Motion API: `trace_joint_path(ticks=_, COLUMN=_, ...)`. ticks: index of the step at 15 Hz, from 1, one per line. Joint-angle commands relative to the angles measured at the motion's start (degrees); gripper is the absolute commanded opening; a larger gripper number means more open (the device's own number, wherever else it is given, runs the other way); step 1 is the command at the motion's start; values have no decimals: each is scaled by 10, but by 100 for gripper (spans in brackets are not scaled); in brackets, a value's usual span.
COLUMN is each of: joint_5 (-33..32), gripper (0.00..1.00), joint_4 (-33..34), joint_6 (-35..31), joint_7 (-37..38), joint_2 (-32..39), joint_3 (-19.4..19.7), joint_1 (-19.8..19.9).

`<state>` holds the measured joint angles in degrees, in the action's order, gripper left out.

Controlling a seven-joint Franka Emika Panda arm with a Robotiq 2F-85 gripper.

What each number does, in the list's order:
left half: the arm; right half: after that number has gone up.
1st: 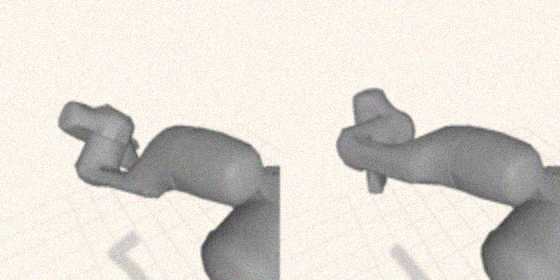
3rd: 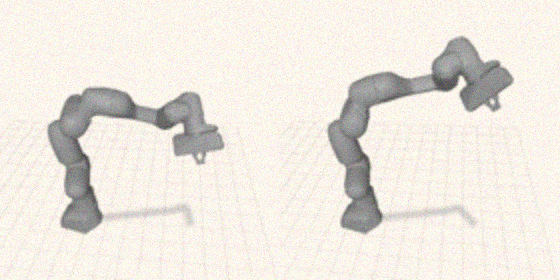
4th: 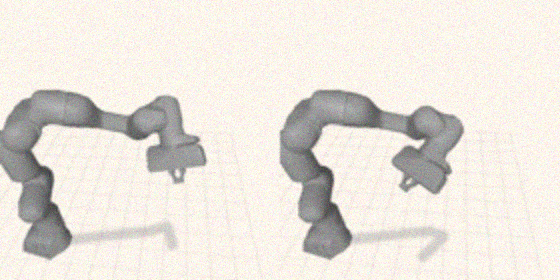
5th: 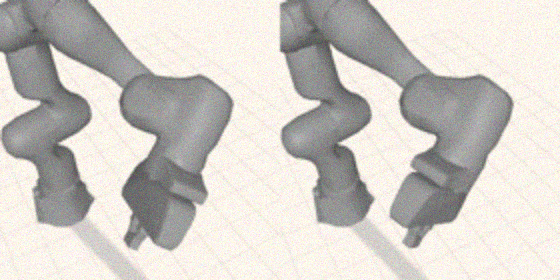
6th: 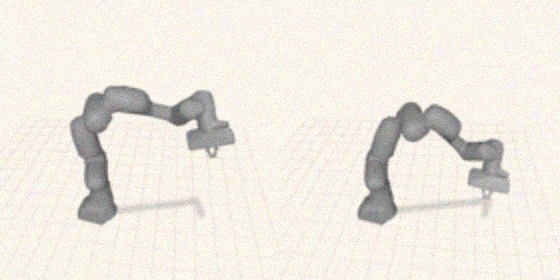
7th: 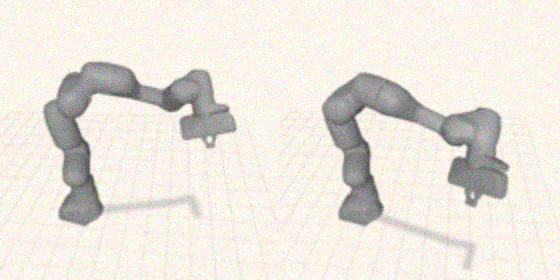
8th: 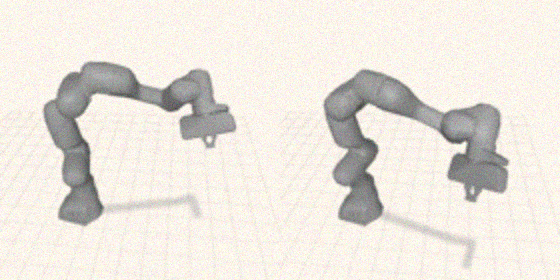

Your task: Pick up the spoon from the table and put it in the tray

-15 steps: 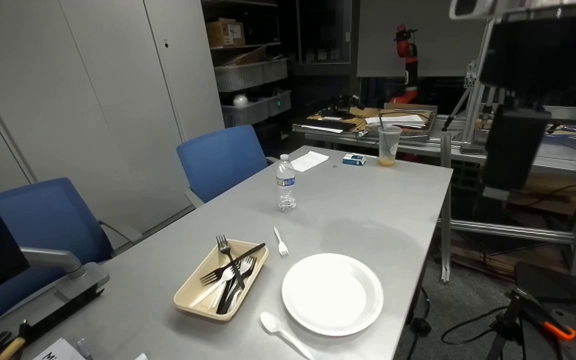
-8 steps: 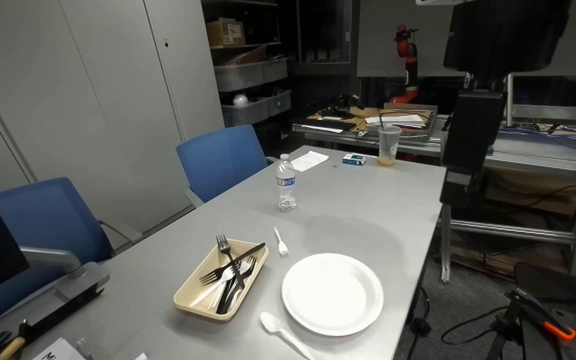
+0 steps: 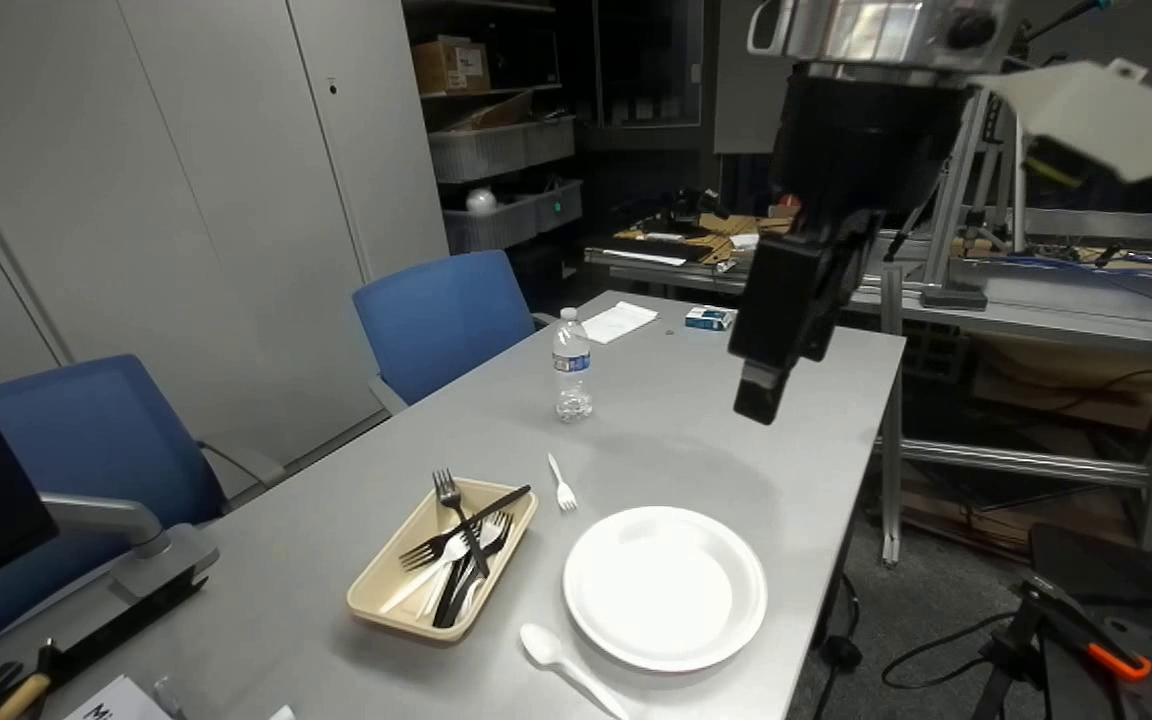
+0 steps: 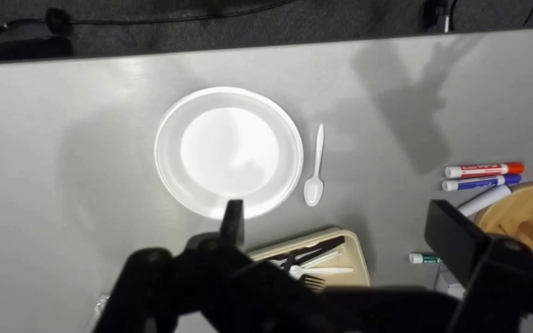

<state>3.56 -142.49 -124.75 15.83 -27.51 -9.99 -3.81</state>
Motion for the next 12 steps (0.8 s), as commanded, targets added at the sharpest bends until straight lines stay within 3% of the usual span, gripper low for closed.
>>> trace_joint_path(ticks=1, joint_5=-21, gripper=100, joint_4=25, joint_6=-60, joint_7=39, joint_2=89, joint_3=-16, joint_1=10)
trace_joint_path(ticks=9, joint_5=-85, gripper=100, joint_4=92, joint_6=-96, joint_7=135, joint_2=258, joint_3=-37, joint_1=-10)
trace_joint_path(ticks=12, joint_5=-79, gripper=100, joint_4=73, joint_6=-95, joint_7=124, joint_2=244, joint_3=-23, joint_1=-22)
